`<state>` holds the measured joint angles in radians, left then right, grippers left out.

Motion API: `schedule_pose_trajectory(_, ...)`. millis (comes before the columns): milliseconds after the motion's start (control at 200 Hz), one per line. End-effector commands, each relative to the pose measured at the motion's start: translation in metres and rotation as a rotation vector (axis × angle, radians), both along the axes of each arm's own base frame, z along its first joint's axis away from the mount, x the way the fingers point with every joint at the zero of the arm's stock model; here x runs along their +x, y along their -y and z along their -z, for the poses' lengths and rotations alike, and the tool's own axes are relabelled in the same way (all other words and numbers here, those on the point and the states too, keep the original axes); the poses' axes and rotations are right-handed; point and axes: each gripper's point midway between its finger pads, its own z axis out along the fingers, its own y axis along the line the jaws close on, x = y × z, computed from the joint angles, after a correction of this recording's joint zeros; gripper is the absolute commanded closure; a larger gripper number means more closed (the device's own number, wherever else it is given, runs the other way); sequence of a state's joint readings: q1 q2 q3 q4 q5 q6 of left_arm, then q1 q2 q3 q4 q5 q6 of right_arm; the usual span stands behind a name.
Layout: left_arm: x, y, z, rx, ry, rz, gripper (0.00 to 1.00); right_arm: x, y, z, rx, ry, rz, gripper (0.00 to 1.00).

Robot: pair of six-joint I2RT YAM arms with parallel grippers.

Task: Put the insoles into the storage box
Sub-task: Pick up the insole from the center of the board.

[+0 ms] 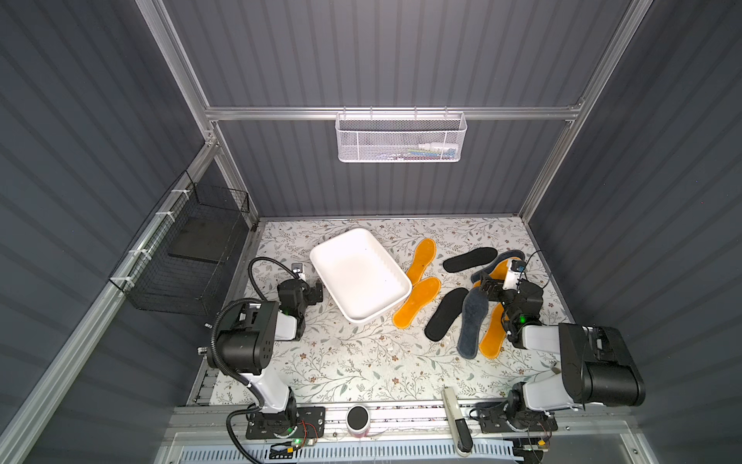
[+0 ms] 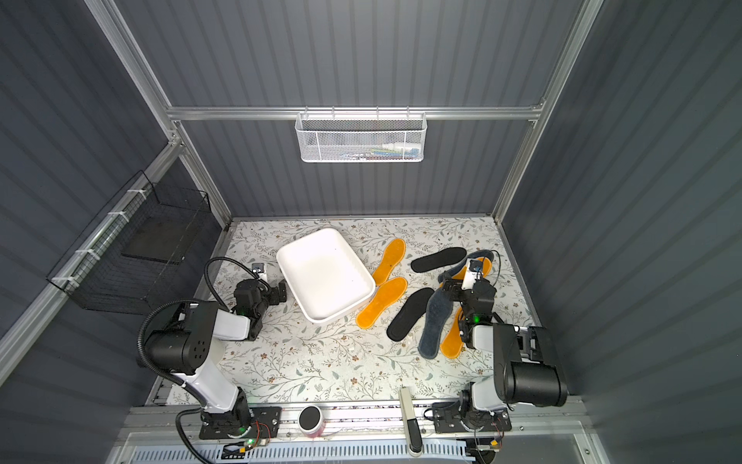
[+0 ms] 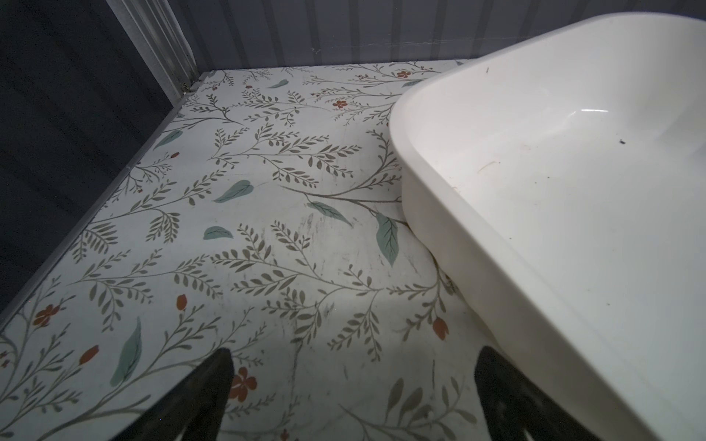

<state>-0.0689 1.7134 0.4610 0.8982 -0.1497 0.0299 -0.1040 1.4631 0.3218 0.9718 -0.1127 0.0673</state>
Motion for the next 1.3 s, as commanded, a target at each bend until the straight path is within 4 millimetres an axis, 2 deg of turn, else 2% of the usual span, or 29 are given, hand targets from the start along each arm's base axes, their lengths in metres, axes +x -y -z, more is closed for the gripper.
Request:
schedule_pose_trajectory(0,0.005,0.0,-0.005,-0.005,0.016,-0.01,0.0,0.002,-0.002,-0.003,-0.002,0.011,-0.012,0.01)
schedule_pose_trajectory(710,0.005,0.003,-0.009,0.004,0.024,0.017,0.0,0.002,-0.002,-0.004,-0.003,0.014,-0.012,0.01)
schedule_pose_trajectory(881,-0.002,-0.002,-0.036,0.003,0.057,-0.023,0.0,-0.005,0.008,-0.007,0.005,0.054,0.056,0.01)
schedule_pose_trajectory(1061,-0.007,-0.004,-0.052,0.001,0.076,-0.03,0.0,-0.01,0.007,-0.013,0.0,0.087,0.056,0.01)
schedule_pose_trajectory(1296,-0.004,0.006,-0.081,-0.072,0.076,-0.009,0.0,-0.013,0.007,-0.029,-0.004,0.074,0.054,0.01)
